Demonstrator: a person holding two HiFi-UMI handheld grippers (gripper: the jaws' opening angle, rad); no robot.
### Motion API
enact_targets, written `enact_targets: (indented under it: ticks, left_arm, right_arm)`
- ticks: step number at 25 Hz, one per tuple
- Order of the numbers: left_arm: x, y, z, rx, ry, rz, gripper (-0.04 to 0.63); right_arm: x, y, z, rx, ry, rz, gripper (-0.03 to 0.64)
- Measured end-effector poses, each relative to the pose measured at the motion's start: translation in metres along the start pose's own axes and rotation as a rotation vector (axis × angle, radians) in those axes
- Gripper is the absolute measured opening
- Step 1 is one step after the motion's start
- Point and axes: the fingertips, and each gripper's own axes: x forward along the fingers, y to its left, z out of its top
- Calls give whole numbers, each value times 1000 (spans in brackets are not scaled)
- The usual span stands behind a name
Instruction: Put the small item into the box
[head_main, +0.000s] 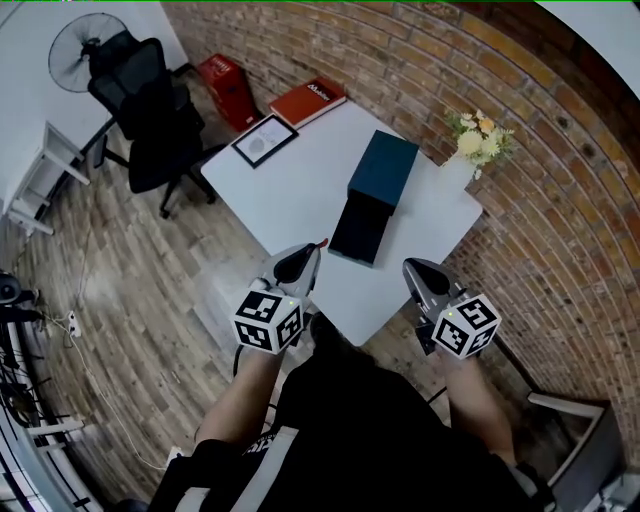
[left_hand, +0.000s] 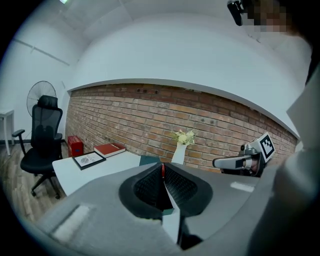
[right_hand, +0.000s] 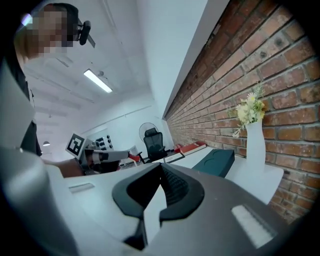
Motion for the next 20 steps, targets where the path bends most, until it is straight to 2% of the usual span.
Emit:
enact_targets:
  ticks: [4, 11, 20]
  left_arm:
    - [34, 25, 19, 16, -14, -48, 21]
    - [64, 83, 31, -15, -14, -79, 21]
    - [87, 105, 30, -43, 15, -102, 21]
  right_arm:
    - [37, -19, 19, -17, 12, -37, 2]
    - [93, -29, 42, -32, 20, -76, 2]
    - [111, -43, 39, -7, 47, -112, 2]
